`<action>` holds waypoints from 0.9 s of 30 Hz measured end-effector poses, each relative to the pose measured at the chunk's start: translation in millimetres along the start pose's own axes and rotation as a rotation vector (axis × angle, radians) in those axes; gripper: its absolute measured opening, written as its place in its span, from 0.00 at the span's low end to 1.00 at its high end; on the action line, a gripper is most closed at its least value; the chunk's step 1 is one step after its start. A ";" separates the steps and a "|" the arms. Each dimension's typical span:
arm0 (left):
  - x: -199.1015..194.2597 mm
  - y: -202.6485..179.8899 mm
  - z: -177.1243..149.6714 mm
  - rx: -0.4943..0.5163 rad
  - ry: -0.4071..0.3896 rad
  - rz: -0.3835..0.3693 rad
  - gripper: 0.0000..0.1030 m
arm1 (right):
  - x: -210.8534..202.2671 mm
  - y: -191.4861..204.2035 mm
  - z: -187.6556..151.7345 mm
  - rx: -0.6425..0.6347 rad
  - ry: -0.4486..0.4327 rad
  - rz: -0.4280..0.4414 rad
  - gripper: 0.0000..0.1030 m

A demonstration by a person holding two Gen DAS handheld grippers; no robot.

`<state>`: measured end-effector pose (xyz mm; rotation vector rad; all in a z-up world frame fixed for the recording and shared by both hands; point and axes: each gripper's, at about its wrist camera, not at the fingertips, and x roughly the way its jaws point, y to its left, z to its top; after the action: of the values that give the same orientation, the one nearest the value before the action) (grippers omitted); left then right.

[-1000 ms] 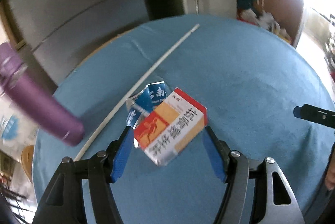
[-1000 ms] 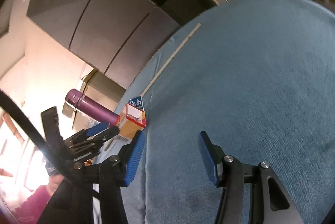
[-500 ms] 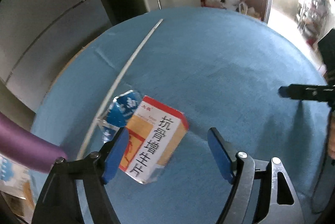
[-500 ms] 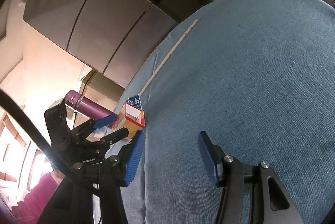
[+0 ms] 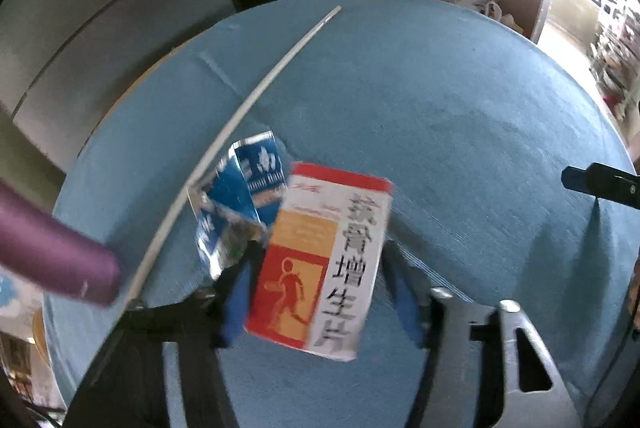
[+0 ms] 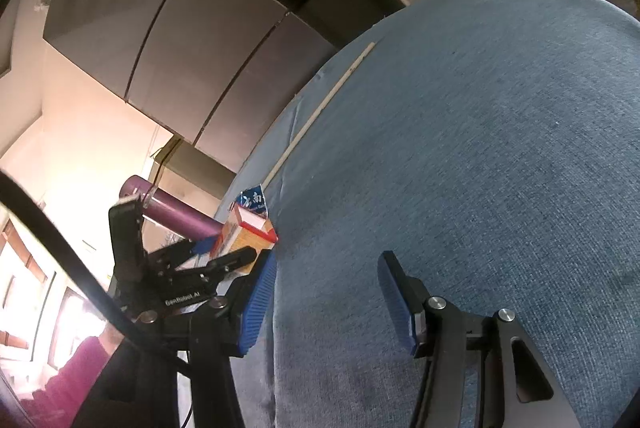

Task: Collect trash
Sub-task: 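Grasp the red-and-white medicine carton with the left tool and lift, then lower the right tool onto the blue foil wrapper and close it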

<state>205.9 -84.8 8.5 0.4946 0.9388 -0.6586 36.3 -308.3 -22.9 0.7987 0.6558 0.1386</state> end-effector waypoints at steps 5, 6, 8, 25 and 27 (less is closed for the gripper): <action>-18.7 -3.3 -27.6 -0.129 -0.001 0.015 0.46 | -0.6 2.4 -1.2 -0.018 0.001 0.003 0.56; -24.1 -2.8 -32.7 -0.149 -0.001 0.017 0.46 | -0.6 2.9 -1.3 -0.020 0.007 0.011 0.56; -40.8 -2.7 -49.2 -0.219 0.002 0.021 0.46 | -1.0 4.5 -1.0 -0.016 0.025 0.026 0.56; -137.8 3.2 -147.8 -0.515 -0.079 0.213 0.46 | 146.6 137.7 52.9 -0.168 0.297 -0.004 0.69; -141.5 6.4 -154.0 -0.531 -0.089 0.196 0.46 | 168.0 142.0 52.2 -0.192 0.293 -0.063 0.69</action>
<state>62.6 61.3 52.3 0.0798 0.9237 -0.2337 218.4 -181.8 21.0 0.5766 0.9289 0.2602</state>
